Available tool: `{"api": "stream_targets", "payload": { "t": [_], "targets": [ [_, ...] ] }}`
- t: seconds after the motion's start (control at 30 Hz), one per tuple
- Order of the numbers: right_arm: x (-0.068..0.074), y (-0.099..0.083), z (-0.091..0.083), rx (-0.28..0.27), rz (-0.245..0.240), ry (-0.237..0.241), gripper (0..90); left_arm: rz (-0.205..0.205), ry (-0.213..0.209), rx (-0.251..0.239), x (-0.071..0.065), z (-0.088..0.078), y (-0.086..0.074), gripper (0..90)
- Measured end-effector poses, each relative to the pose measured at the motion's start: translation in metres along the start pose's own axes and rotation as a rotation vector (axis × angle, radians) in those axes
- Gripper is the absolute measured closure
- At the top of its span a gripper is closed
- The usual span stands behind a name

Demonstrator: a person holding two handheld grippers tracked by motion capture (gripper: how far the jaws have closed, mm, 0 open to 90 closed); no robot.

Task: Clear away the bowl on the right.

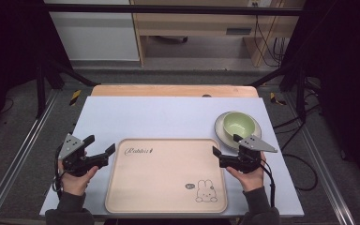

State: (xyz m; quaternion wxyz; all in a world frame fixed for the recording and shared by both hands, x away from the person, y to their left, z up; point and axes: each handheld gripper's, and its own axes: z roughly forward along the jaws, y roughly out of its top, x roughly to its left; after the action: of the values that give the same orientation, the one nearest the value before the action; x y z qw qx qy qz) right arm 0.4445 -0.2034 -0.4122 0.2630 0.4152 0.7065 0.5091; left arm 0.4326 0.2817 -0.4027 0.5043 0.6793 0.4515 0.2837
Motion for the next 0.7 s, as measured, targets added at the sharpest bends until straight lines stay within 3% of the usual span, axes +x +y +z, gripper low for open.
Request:
{"api": "stream_targets", "payload": {
  "t": [0.7],
  "targets": [
    [-0.0088,0.0005,-0.0054,-0.003,0.054,-0.038,15.6,0.005,0.0,0.014,-0.0041,0.0042,-0.006,13.2]
  ]
}}
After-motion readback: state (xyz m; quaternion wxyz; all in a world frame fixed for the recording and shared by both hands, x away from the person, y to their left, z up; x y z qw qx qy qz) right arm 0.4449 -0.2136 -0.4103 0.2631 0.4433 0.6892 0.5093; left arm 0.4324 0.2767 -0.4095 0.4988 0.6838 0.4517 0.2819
